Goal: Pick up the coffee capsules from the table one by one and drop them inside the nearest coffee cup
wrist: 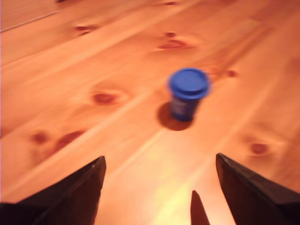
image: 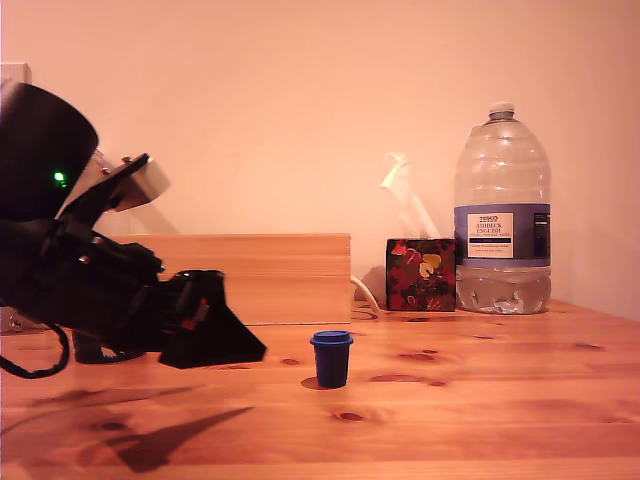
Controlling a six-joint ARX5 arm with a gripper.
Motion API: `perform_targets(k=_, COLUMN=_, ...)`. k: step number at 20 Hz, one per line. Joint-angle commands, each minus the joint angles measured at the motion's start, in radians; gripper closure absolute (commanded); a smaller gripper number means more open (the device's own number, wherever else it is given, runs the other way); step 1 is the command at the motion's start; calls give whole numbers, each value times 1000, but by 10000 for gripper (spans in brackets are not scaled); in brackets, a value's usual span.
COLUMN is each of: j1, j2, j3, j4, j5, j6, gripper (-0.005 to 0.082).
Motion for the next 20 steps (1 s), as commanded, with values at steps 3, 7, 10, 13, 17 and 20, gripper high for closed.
perform_targets(k=3, j1=-35, j2=0, j3=-3, j4=17, j5=2, j6=29, gripper=98)
perform_targets(k=7, j1=-71, j2=33, j3=-2, j4=80, j5=0, j6=45, gripper=98)
perform_targets(k=10, j1=-79, j2=81, j3=19, j4=110, j5=0, j6=46, gripper=98)
perform_targets(k=13, j1=-95, j2=128, j3=68, j4=111, j5=-3, j6=-10, gripper=98)
perform_targets(k=17, j1=-121, j2=187, j3=126, j4=98, j5=-30, j6=-19, gripper=98)
perform_targets(k=20, j1=-127, j2=228, j3=165, j4=93, j5=-75, j6=-29, gripper=98)
